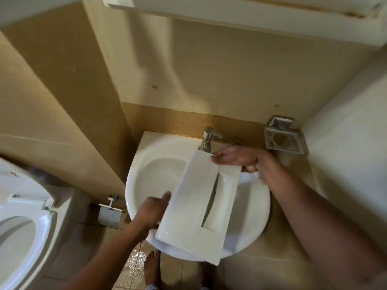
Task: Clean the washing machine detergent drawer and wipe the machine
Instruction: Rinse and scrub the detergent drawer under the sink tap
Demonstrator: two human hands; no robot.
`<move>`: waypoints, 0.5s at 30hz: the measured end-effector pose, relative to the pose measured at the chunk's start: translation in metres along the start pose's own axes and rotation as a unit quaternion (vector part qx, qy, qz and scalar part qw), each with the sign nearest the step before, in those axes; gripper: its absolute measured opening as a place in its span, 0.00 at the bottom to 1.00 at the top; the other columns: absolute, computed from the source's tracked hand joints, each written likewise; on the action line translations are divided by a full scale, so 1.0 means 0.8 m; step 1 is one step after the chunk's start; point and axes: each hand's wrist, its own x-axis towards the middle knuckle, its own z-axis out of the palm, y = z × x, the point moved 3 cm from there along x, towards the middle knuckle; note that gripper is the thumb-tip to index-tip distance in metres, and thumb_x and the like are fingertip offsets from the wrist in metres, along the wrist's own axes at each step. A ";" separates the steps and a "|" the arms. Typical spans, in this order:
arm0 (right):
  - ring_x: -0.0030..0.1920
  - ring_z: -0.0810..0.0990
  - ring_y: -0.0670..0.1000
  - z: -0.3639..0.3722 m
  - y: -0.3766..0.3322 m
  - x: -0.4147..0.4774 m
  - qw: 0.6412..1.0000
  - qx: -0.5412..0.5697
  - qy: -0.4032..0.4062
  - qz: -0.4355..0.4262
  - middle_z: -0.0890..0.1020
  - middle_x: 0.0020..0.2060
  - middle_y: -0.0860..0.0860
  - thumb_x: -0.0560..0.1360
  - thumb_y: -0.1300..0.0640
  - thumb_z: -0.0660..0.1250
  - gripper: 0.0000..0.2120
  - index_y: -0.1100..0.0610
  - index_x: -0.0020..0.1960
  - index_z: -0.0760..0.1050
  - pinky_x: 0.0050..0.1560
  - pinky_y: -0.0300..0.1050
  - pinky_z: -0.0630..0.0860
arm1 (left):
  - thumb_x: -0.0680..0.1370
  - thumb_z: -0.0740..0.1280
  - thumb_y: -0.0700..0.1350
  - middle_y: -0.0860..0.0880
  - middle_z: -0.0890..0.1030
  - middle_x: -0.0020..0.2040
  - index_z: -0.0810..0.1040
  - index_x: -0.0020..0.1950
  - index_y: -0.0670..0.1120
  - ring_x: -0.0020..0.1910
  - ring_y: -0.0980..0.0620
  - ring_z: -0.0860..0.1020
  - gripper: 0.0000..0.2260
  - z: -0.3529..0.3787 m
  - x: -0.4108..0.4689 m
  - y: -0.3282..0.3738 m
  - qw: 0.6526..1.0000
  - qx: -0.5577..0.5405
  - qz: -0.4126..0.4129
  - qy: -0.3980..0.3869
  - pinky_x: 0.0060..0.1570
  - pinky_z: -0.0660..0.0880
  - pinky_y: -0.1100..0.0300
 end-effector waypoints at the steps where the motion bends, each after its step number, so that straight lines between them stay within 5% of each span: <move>1: 0.66 0.78 0.56 0.000 -0.006 0.014 1.000 -0.013 -0.007 0.001 0.82 0.63 0.55 0.69 0.41 0.75 0.29 0.57 0.64 0.79 0.65 0.50 0.75 | 0.83 0.58 0.58 0.37 0.82 0.60 0.80 0.62 0.39 0.55 0.40 0.82 0.24 0.000 -0.002 0.006 0.997 -0.064 0.025 -0.030 0.61 0.76 0.44; 3: 0.65 0.78 0.53 0.005 -0.018 0.040 0.999 -0.033 -0.002 -0.004 0.82 0.62 0.52 0.68 0.40 0.76 0.29 0.55 0.62 0.81 0.68 0.51 0.73 | 0.82 0.55 0.64 0.39 0.82 0.62 0.80 0.66 0.46 0.62 0.36 0.80 0.27 0.008 -0.023 0.027 0.961 -0.231 0.034 -0.149 0.67 0.72 0.37; 5: 0.58 0.82 0.50 0.016 -0.031 0.059 0.999 -0.033 0.024 -0.031 0.85 0.55 0.51 0.71 0.45 0.74 0.20 0.56 0.57 0.83 0.66 0.50 0.75 | 0.82 0.57 0.63 0.41 0.82 0.63 0.78 0.69 0.49 0.64 0.37 0.79 0.25 0.012 -0.039 0.043 0.938 -0.282 0.066 -0.188 0.66 0.73 0.37; 8: 0.54 0.82 0.48 0.037 -0.051 0.068 0.986 -0.028 0.130 -0.096 0.85 0.47 0.46 0.72 0.41 0.73 0.21 0.57 0.53 0.84 0.64 0.47 0.76 | 0.82 0.63 0.46 0.41 0.85 0.58 0.78 0.67 0.40 0.58 0.41 0.83 0.16 0.023 -0.050 0.046 0.951 -0.261 0.117 -0.116 0.61 0.77 0.43; 11: 0.45 0.80 0.39 0.046 -0.044 0.063 0.937 -0.058 0.295 -0.177 0.76 0.35 0.39 0.77 0.40 0.68 0.18 0.55 0.43 0.82 0.46 0.39 0.71 | 0.83 0.62 0.40 0.41 0.86 0.55 0.78 0.64 0.38 0.55 0.42 0.84 0.12 0.030 -0.049 0.039 0.942 -0.314 0.108 -0.044 0.56 0.79 0.45; 15: 0.28 0.73 0.39 0.049 0.022 0.040 0.930 -0.033 0.328 -0.162 0.75 0.26 0.42 0.78 0.45 0.68 0.16 0.52 0.35 0.76 0.34 0.38 0.67 | 0.84 0.61 0.39 0.43 0.86 0.54 0.78 0.62 0.39 0.52 0.46 0.85 0.10 0.048 -0.052 0.045 0.906 -0.415 0.082 0.019 0.53 0.80 0.47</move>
